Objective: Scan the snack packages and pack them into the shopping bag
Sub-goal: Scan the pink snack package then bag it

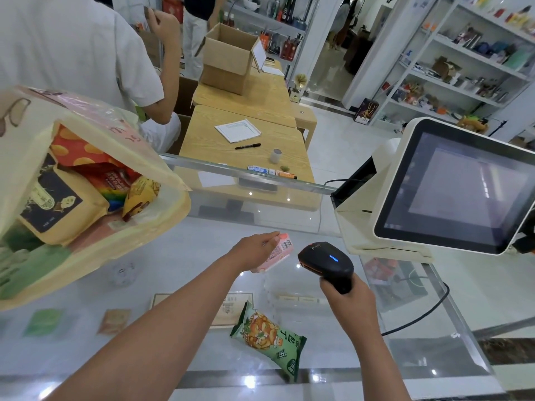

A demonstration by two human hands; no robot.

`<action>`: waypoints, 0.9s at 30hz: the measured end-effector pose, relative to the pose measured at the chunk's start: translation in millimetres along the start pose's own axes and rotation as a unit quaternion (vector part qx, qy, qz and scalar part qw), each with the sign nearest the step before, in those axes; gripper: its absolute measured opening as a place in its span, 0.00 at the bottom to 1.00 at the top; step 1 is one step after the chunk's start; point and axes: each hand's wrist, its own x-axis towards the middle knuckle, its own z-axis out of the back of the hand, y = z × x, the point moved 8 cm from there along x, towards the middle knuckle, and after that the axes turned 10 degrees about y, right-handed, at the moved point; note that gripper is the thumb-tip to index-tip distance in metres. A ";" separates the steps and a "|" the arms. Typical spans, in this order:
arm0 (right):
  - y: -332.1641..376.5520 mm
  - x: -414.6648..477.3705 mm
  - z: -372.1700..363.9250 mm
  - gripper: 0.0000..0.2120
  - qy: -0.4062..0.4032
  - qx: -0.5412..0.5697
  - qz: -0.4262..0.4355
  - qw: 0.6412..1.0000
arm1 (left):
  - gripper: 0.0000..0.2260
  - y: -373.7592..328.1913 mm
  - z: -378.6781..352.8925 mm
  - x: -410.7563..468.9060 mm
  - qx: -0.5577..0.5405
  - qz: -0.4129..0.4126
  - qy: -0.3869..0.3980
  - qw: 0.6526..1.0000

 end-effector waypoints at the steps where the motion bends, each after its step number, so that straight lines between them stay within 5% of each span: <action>1: -0.1 -0.2 0.1 0.04 0.000 -0.001 0.001 1.000 | 0.21 0.3 0.1 0.0 -0.002 0.000 0.001 1.000; 18: -27.2 15.9 -38.9 0.13 0.070 -0.048 -0.007 0.996 | 0.21 -2.0 2.5 -6.7 -0.023 0.003 -0.018 1.000; 24: -40.0 22.9 -50.6 0.22 0.047 -0.074 0.006 0.996 | 0.21 -3.1 3.9 -11.3 -0.032 0.008 -0.055 0.998; 27: -20.7 21.4 -42.0 0.30 -0.035 -0.157 0.040 0.986 | 0.20 -5.1 4.6 -13.9 -0.061 0.011 -0.061 0.996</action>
